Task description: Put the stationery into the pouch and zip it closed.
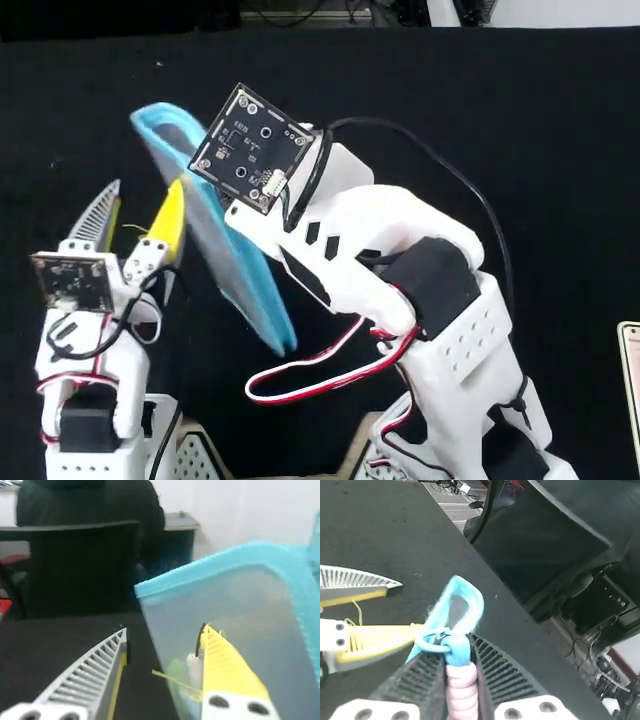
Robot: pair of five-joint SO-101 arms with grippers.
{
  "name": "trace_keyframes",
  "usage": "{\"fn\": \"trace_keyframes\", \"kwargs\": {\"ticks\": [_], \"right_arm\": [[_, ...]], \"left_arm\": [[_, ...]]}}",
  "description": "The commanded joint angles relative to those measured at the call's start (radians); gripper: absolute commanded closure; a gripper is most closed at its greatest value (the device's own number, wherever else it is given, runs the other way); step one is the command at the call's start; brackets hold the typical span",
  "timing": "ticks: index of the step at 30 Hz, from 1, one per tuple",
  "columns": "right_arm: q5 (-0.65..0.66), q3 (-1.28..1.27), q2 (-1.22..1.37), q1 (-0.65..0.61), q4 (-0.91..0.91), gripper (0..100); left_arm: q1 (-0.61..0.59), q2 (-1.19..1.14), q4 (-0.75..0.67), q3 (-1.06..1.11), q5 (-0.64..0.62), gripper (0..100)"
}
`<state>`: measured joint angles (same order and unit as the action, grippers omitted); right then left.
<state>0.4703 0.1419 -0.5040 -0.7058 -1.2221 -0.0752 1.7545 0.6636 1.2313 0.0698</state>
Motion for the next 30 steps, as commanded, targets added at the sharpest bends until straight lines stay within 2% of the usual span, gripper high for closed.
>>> {"fn": "trace_keyframes", "kwargs": {"ticks": [1, 3, 9, 14, 16, 21, 27, 30], "right_arm": [[0.006, -0.051, -0.050, -0.011, 0.009, 98.8], [0.003, -0.077, -0.050, -0.014, 0.015, 98.8], [-0.002, -0.094, -0.050, -0.023, 0.032, 98.8], [-0.002, -0.094, -0.050, -0.051, 0.031, 98.8], [-0.002, -0.094, -0.050, -0.057, 0.031, 98.8], [-0.002, -0.096, -0.050, -0.057, 0.031, 98.8], [0.005, -0.096, -0.050, -0.057, 0.031, 98.8], [0.005, -0.096, -0.050, -0.054, 0.026, 98.8]], "left_arm": [[0.022, -0.005, 0.146, -0.053, -0.012, 76], [0.021, -0.005, 0.250, -0.108, -0.003, 76], [0.024, -0.005, 0.514, -0.288, 0.135, 76], [0.033, -0.005, 0.654, -0.453, 0.140, 76], [0.033, -0.005, 0.680, -0.499, 0.137, 76], [0.045, -0.005, 0.703, -0.553, 0.018, 76], [0.239, -0.008, 0.695, -0.559, -0.055, 76], [0.263, -0.012, 0.646, -0.541, -0.055, 76]]}}
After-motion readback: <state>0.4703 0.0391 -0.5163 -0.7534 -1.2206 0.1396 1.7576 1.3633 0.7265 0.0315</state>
